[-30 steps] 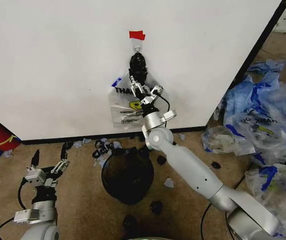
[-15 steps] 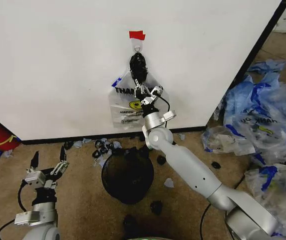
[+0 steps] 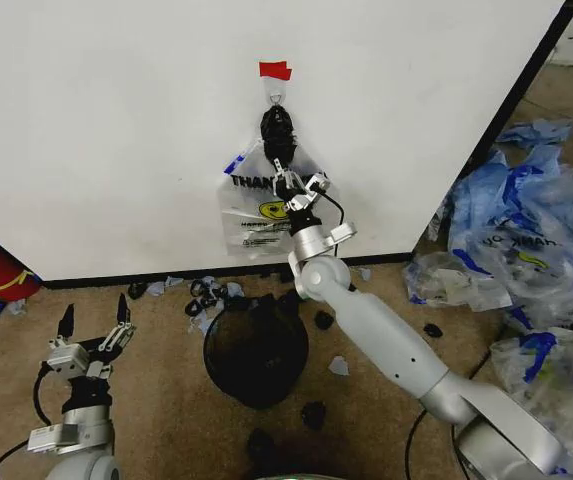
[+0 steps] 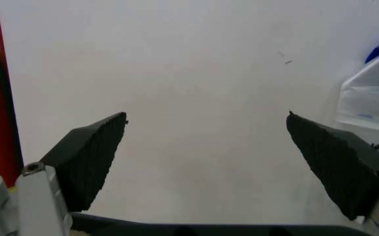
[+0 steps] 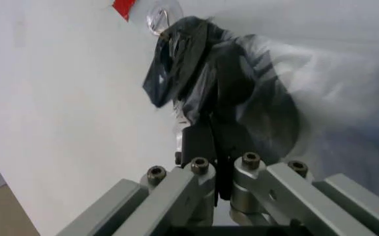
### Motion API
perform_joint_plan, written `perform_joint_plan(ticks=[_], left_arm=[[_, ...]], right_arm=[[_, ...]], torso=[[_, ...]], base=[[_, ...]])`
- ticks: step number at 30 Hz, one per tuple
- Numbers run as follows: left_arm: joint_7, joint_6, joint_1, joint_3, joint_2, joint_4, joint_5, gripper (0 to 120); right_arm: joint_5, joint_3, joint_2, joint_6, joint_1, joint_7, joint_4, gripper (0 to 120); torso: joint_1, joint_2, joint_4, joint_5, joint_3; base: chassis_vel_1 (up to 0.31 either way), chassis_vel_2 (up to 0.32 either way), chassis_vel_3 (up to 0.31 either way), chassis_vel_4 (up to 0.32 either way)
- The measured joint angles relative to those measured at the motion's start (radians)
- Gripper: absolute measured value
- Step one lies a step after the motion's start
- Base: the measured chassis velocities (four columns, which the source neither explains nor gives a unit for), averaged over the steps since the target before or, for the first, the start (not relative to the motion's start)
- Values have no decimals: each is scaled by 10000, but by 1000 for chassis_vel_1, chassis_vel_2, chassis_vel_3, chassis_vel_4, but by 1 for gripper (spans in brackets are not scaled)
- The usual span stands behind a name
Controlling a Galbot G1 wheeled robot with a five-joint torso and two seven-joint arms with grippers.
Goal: Pick up the garbage bag from the wall and place it over the trash bin.
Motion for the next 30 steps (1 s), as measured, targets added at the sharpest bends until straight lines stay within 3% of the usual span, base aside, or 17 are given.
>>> perform_joint_plan(ticks=[18, 30], left_arm=[[-75, 24, -200, 155, 136, 128, -7, 97], [-140, 168, -375, 290, 424, 171, -44, 97]], right_arm=[[-276, -420, -791, 229, -740, -221, 922, 0], [-601, -679, -1588, 264, -1403, 54, 2331, 0]], torso=[[0, 0, 2, -1, 0], [0, 0, 1, -2, 0]], base=[[0, 0, 0, 0], [0, 0, 0, 0]])
